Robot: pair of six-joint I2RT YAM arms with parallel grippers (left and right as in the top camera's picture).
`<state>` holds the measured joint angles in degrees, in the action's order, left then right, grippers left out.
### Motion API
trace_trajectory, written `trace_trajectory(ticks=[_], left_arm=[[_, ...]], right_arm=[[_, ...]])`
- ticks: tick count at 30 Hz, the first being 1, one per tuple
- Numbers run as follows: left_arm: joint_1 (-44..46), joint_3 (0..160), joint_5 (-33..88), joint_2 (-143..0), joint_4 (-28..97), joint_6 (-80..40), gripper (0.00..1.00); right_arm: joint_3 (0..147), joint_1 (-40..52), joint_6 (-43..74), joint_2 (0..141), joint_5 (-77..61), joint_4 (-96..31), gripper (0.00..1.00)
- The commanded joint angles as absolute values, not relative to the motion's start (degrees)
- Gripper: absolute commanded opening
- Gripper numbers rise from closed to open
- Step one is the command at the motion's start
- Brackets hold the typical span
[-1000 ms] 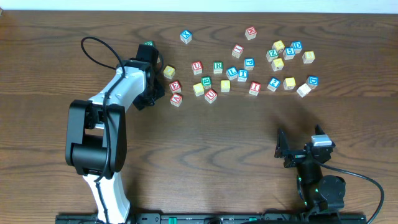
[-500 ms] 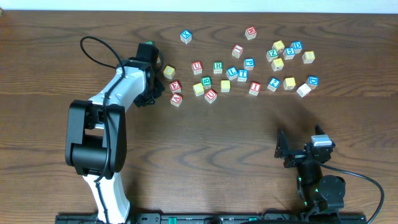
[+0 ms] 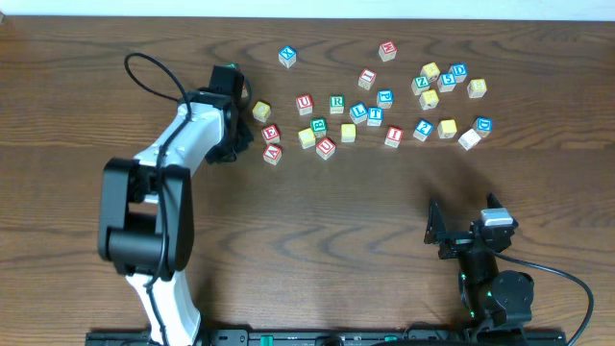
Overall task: Spell out NEURIPS
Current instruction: 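Carry the green N block toward the table center with left gripper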
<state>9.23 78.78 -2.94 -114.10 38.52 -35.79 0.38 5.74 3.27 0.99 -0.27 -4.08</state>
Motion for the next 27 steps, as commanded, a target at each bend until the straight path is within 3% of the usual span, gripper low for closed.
trace_trajectory(ticks=[1, 6, 11, 18, 27], left_arm=[[9.4, 80.8, -3.4, -104.2, 39.3, -25.1, 0.09], [9.4, 80.8, -3.4, -92.8, 45.8, -17.6, 0.09], [9.4, 80.8, -2.6, -83.4, 55.3, -17.4, 0.09], [10.0, 79.3, 1.5, -80.1, 66.8, -17.4, 0.08], [19.2, 66.0, 1.6, -80.1, 58.9, -19.7, 0.08]], right_arm=[[0.3, 6.0, 3.8, 0.7, -0.4, -4.3, 0.99], [0.3, 6.0, 3.8, 0.7, -0.4, -4.3, 0.99], [0.3, 6.0, 3.8, 0.7, -0.4, -4.3, 0.99], [0.3, 6.0, 3.8, 0.7, -0.4, -4.3, 0.99], [0.3, 6.0, 3.8, 0.7, -0.4, -4.3, 0.99]])
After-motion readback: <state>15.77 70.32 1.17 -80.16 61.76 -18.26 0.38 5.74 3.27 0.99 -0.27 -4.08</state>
